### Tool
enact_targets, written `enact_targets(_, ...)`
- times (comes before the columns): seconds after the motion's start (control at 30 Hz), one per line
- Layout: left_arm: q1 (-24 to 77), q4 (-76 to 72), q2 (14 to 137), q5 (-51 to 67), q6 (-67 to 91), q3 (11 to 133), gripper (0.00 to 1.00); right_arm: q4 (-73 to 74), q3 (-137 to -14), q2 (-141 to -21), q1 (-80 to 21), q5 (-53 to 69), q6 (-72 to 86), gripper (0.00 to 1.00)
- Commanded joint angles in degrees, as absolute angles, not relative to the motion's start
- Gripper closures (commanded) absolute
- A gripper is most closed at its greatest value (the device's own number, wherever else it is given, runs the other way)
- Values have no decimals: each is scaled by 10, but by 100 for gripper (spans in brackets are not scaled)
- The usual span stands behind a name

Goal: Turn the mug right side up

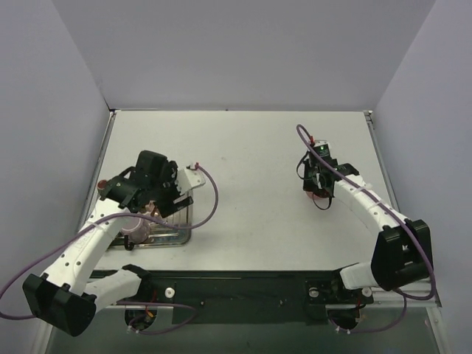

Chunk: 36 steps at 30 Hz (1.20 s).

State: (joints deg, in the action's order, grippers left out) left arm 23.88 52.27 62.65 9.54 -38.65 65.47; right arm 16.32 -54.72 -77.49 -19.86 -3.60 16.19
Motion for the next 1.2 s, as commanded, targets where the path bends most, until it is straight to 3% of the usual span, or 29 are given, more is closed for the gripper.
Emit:
enact_targets(0.0, 235, 554, 617, -112, -521, 564, 12, 192, -550, -804, -143, -57, 131, 100)
enact_targets(0.27, 118, 470, 663, -56, -365, 605, 14, 156, -541, -886, -80, -21, 135, 100)
enact_targets(0.6, -22, 372, 727, 37, -286, 538, 23, 159, -537, -861, -76, -10, 140, 47)
enact_targets(1.03, -18, 263, 771, 84, -250, 482, 37, 162, -503, -723, -83, 18, 146, 45)
enact_targets(1.17, -12, 248, 811, 76, -248, 492, 52, 163, -499, -701, -84, 18, 146, 45)
